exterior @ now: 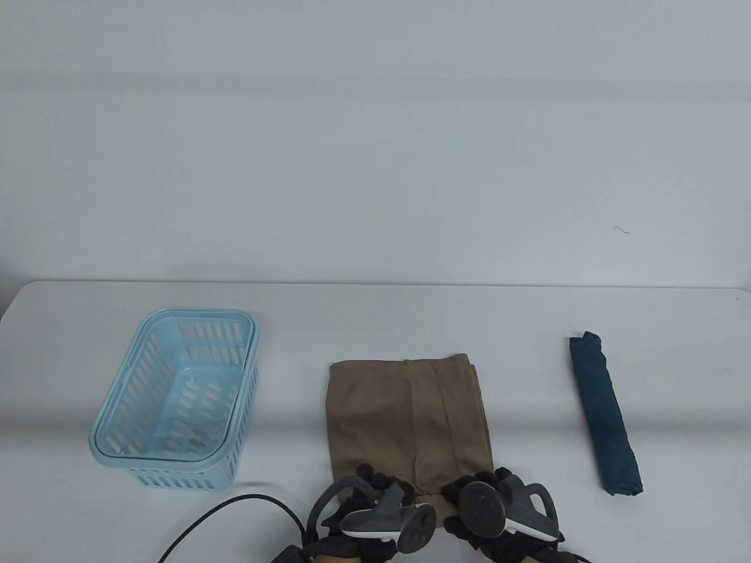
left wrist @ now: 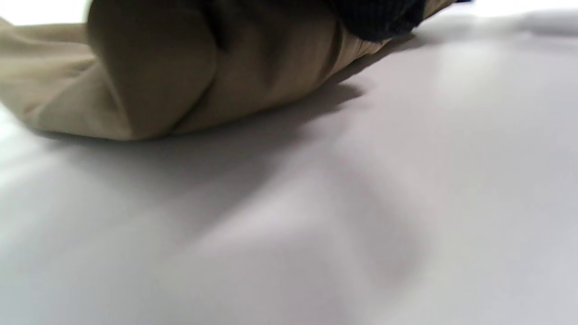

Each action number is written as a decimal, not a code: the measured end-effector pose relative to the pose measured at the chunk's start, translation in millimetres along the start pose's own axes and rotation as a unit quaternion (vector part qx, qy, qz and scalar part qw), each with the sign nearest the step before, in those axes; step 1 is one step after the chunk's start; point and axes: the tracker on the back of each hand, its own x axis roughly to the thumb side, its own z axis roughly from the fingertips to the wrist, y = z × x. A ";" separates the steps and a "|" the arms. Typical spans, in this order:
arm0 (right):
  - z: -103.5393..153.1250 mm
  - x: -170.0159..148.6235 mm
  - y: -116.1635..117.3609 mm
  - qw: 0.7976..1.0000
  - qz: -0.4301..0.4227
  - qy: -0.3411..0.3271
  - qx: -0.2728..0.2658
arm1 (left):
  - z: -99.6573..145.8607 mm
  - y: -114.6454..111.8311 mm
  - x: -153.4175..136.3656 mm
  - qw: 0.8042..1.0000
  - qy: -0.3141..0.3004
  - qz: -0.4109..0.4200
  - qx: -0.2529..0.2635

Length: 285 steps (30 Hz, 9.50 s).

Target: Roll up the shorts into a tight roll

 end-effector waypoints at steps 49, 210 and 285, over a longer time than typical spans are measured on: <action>-5.3 -1.9 -2.2 1.000 -0.029 0.008 -0.007 | 5.2 2.7 -25.9 0.997 0.014 0.062 0.041; -10.3 39.8 2.7 0.991 0.098 -0.095 0.016 | 77.0 17.2 -86.4 0.975 0.081 0.148 0.146; 17.7 -1.9 -110.2 0.979 -0.025 0.080 -0.188 | 75.5 24.0 -78.4 0.975 0.085 0.150 0.139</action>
